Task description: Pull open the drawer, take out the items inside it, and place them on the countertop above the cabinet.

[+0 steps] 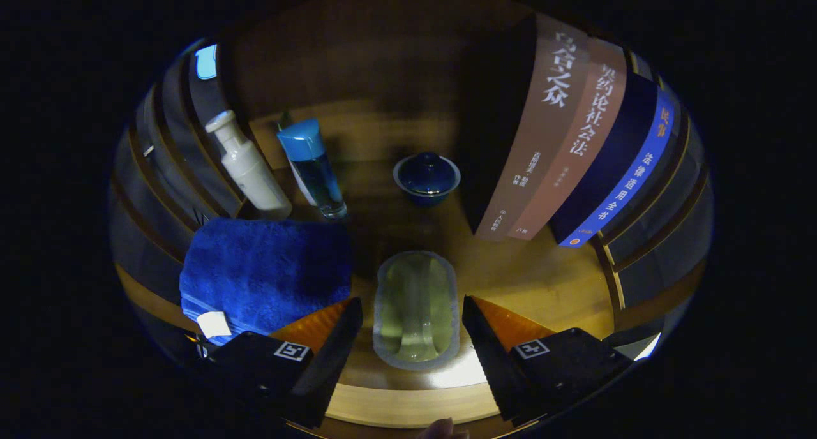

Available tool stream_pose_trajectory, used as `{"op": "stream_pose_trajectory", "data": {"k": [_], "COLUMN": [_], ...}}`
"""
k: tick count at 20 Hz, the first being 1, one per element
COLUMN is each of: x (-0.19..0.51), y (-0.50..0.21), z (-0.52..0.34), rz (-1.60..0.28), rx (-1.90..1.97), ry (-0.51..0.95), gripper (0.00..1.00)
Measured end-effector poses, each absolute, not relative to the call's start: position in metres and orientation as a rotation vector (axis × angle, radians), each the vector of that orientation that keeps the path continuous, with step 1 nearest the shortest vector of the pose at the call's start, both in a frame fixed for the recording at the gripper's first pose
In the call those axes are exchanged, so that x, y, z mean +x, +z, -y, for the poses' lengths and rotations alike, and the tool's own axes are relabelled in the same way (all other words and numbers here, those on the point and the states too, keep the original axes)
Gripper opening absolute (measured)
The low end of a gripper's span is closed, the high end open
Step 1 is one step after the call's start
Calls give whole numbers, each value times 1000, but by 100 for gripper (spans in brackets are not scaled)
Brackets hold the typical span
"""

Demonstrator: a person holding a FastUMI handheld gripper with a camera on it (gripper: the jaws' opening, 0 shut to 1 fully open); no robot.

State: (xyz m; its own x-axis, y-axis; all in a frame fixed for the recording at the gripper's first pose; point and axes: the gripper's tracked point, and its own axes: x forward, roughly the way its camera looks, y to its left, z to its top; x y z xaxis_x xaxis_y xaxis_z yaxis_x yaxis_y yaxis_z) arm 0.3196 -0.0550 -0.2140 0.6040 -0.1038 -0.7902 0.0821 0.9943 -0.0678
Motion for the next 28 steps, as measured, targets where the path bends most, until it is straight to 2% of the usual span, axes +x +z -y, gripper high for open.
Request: {"op": "stream_pose_trajectory", "data": {"k": [7, 16, 23, 28], "x": [272, 154, 55, -1], "y": [-133, -30, -44, -103], "z": [35, 8, 11, 22], "rz": [-633, -221, -99, -101], "rx": [-34, 44, 21, 41], "ry": [-77, -4, 2, -8], "gripper": [99, 99, 99, 99]}}
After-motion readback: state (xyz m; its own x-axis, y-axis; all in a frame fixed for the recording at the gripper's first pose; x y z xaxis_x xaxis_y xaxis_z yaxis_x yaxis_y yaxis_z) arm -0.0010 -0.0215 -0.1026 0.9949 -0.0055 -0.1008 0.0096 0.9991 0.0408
